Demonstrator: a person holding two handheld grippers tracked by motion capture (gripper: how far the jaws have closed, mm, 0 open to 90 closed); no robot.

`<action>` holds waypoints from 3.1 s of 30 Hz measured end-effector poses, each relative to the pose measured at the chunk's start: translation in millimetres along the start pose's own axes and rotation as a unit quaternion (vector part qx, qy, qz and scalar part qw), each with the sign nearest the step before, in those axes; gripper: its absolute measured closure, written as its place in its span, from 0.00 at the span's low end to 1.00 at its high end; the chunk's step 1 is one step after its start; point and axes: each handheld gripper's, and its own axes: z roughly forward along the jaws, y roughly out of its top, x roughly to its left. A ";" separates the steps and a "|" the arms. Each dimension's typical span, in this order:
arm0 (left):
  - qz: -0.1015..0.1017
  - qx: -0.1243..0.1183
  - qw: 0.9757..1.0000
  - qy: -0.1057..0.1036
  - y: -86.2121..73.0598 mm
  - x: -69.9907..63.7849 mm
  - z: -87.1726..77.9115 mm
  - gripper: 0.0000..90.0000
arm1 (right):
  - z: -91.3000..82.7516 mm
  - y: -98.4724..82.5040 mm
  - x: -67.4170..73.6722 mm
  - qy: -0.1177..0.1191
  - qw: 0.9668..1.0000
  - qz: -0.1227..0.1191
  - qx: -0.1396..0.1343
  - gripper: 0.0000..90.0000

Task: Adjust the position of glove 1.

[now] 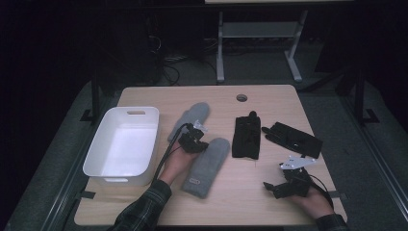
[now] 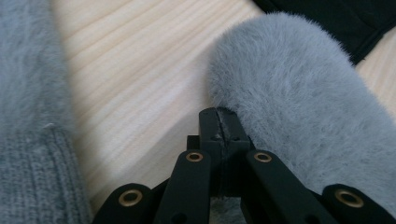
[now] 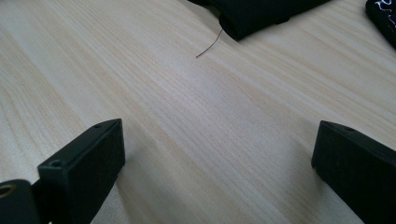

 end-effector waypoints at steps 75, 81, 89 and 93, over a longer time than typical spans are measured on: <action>0.130 0.005 0.986 -0.105 -18.4 -109.7 -16.8 0.99 | 0.5 0.6 0.5 0.004 1.000 -0.001 0.002 0.03; 0.133 0.000 0.986 -0.103 -15.6 -111.5 -17.7 0.99 | 0.5 0.6 0.6 0.004 1.000 -0.001 0.002 0.03; 0.105 -0.029 0.992 -0.065 -2.0 -83.7 -41.5 0.84 | 0.5 0.6 0.6 0.004 1.000 -0.001 0.002 0.03; 0.085 -0.030 0.995 -0.031 5.3 -60.7 -44.8 0.73 | 0.5 0.6 0.5 0.004 1.000 -0.002 0.002 0.03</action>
